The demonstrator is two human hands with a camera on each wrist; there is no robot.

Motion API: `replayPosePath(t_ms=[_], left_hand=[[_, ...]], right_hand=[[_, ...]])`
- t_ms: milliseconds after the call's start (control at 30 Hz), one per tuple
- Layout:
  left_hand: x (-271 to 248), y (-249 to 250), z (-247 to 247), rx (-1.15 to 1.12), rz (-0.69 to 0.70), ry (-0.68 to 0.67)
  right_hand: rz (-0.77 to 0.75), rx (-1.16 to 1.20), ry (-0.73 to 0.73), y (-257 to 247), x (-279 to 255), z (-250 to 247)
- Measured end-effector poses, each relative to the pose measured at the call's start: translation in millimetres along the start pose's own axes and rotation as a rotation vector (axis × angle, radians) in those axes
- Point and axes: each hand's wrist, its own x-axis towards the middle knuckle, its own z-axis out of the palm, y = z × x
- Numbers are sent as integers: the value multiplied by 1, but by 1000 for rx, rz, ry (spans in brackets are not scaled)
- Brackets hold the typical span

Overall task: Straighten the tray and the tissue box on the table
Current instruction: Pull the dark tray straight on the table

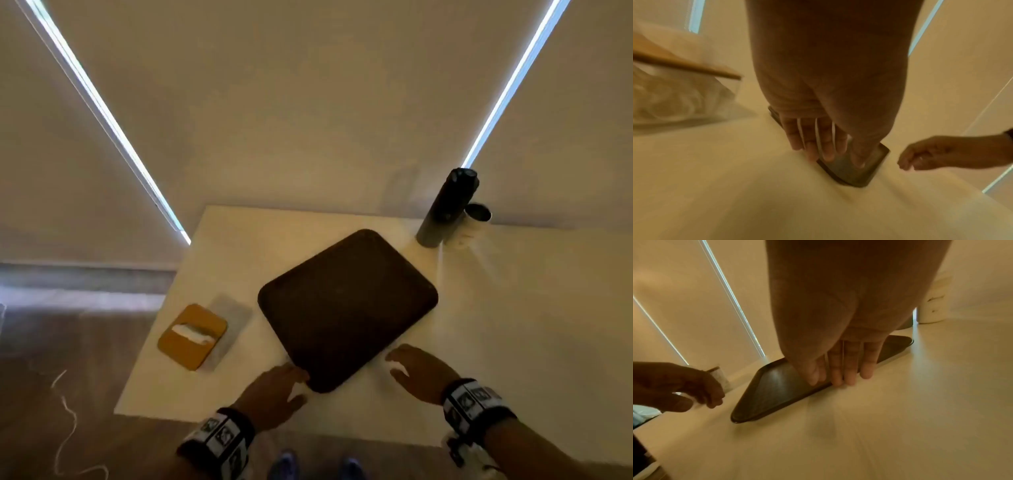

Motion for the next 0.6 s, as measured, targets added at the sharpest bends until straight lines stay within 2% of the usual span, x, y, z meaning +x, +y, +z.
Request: replayPosePath(t_ms=[167, 233, 367, 600], left_hand=[[48, 28, 39, 80, 50, 121], [58, 35, 52, 81, 47, 148], [69, 43, 65, 45, 29, 201], [66, 37, 74, 82, 83, 266]], right_hand=[[-70, -67, 233, 9, 34, -1], [-114, -146, 276, 13, 41, 6], [-182, -243, 276, 28, 55, 6], [-318, -287, 303, 50, 67, -6]])
